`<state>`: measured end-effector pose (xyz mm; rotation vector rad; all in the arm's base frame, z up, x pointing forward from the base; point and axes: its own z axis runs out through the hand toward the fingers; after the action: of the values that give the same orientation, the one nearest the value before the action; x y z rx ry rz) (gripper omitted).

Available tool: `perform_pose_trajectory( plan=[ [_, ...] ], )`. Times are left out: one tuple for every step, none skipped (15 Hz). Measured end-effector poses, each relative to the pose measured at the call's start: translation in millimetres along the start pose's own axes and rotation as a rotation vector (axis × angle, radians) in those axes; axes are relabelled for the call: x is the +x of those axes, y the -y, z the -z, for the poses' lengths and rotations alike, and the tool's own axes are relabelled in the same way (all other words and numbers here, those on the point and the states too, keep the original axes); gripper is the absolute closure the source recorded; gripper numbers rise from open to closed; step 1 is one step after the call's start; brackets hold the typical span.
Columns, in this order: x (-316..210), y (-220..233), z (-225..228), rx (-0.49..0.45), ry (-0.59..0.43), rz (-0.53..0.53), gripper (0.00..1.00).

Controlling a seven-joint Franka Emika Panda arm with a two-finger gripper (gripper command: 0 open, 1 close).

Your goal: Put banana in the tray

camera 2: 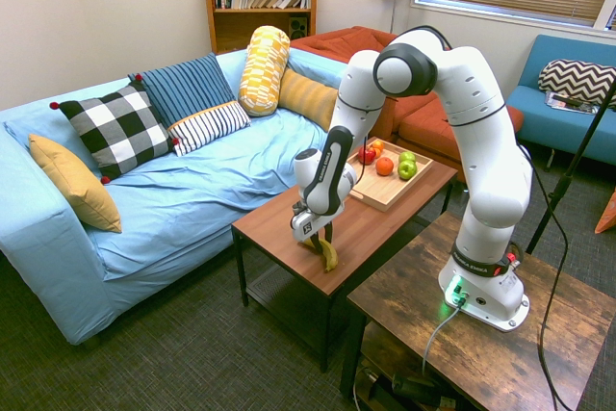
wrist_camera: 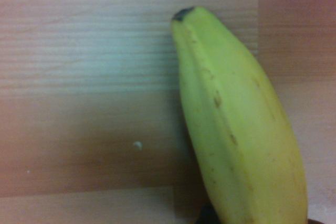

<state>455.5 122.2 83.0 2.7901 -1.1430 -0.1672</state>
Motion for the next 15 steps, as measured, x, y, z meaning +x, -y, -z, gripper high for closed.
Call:
perform_pose_trajectory(
  plan=[
    [0,0,1,0.002,0.001,-0.002,1.00],
    [-1,1,2,0.002,0.000,-0.001,1.00],
    [-1,2,4,0.002,-0.002,0.002,1.00],
    [-2,3,9,0.004,-0.005,0.004,1.00],
    [0,4,21,0.004,-0.011,0.003,1.00],
    [4,4,38,0.003,-0.019,-0.002,1.00],
    [13,2,59,0.004,-0.027,-0.010,1.00],
    [28,-3,84,0.010,-0.041,-0.026,1.00],
    [47,-12,108,0.018,-0.054,-0.049,1.00],
    [69,-23,131,0.032,-0.062,-0.072,1.00],
    [94,-37,150,0.045,-0.075,-0.092,1.00],
    [119,-53,166,0.059,-0.090,-0.114,1.00],
    [143,-71,176,0.070,-0.103,-0.138,1.00],
    [166,-88,182,0.079,-0.112,-0.163,1.00],
    [187,-105,185,0.083,-0.119,-0.188,1.00]
  ],
)
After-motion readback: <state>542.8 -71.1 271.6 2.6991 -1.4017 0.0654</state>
